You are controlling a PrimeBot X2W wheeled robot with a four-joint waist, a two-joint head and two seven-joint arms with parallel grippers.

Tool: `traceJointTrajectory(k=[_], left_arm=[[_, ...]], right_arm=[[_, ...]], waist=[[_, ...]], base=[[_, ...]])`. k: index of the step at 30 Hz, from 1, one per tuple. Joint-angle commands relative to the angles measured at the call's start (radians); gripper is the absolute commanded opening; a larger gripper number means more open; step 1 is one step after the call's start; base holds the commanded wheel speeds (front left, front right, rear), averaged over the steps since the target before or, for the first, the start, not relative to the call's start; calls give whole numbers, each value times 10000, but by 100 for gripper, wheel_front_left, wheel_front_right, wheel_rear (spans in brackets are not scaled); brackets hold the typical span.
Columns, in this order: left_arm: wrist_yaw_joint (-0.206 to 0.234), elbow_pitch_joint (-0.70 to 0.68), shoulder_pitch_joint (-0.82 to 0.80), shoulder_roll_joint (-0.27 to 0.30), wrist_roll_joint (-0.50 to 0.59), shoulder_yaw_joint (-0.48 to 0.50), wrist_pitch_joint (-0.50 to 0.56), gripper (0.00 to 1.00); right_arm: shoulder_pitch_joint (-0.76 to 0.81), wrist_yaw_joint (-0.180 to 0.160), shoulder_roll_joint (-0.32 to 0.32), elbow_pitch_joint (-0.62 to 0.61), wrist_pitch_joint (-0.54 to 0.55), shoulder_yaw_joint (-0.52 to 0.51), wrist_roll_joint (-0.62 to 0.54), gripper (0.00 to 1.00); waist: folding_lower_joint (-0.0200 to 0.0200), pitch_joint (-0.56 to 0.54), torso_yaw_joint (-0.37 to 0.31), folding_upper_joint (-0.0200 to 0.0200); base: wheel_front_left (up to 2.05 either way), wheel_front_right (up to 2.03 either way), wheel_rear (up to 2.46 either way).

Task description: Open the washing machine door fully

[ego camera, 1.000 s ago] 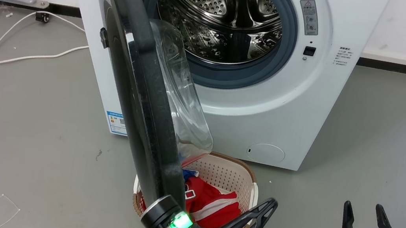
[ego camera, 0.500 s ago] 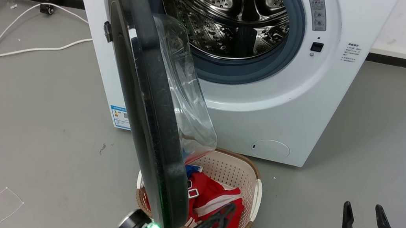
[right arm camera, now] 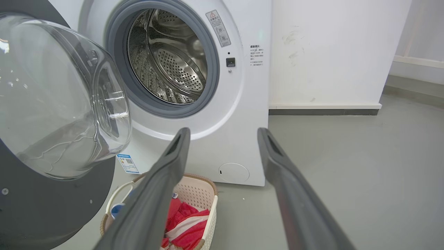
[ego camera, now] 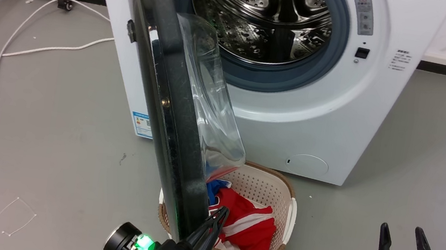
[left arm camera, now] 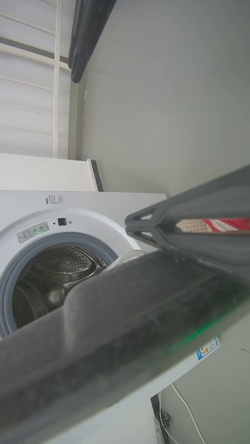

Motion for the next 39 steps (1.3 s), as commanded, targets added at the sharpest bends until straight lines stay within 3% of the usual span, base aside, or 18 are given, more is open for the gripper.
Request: traceJointTrajectory(k=[1, 20, 27, 39], left_arm=[[56, 78, -152, 95, 33, 185, -19, 0], [425, -456, 379, 186, 24, 1426, -12, 0], [747, -515, 379, 314, -318, 2804, -14, 0], [532, 16, -474, 470, -931, 5553, -22, 0]], right_arm=[[-133, -3, 25, 35, -17, -15, -11, 100], [-269, -3, 22, 181, -17, -5, -1, 100], [-393, -3, 21, 197, -17, -3, -137, 100], [-862, -3, 21, 101, -17, 1, -521, 100]], waist=[[0, 3, 107, 0], [0, 339, 1780, 0], [0, 553, 2056, 0], [0, 1381, 2004, 0]], base=[[0, 0, 0], [0, 0, 0], [0, 0, 0], [0, 0, 0]])
